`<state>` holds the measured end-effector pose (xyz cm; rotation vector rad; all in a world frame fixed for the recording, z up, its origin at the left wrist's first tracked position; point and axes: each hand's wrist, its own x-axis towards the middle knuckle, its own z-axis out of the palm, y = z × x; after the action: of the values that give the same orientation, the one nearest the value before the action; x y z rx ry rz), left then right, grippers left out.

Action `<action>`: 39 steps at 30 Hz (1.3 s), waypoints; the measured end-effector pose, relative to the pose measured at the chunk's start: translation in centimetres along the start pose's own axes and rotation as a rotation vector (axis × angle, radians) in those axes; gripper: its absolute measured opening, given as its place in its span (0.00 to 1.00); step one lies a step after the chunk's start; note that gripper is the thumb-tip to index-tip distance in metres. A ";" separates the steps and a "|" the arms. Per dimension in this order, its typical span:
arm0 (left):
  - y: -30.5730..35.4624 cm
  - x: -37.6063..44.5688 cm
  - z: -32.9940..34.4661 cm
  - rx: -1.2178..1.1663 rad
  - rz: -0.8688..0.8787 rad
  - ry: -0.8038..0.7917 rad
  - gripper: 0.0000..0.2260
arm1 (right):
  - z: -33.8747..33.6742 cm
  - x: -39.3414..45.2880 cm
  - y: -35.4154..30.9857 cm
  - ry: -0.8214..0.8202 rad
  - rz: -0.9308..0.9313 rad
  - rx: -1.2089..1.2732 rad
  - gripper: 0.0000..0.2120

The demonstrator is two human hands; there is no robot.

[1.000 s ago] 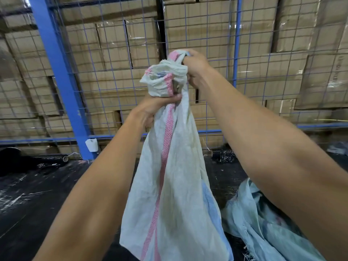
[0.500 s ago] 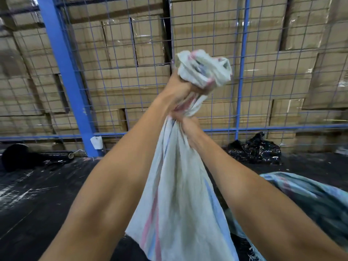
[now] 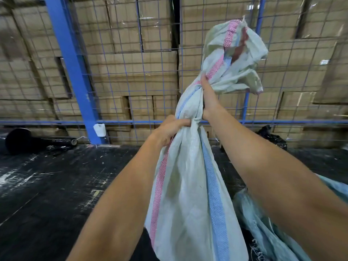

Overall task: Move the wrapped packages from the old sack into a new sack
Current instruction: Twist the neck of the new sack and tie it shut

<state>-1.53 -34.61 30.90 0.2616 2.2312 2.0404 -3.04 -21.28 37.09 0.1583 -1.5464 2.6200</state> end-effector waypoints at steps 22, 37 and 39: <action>-8.2 0.6 0.0 0.163 -0.131 -0.574 0.29 | -5.5 -4.2 11.0 0.091 0.187 -0.182 0.18; -4.4 -0.3 -5.2 0.487 -0.288 -0.609 0.15 | -0.4 -1.4 8.8 -0.026 0.284 -0.265 0.05; -5.1 -0.3 -5.6 0.236 -0.227 -0.598 0.17 | -0.6 -1.4 8.9 -0.044 0.272 -0.348 0.04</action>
<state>-2.57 -40.55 26.31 0.5298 1.9972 1.3508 -2.85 -25.07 28.91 -0.0241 -2.1431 2.4890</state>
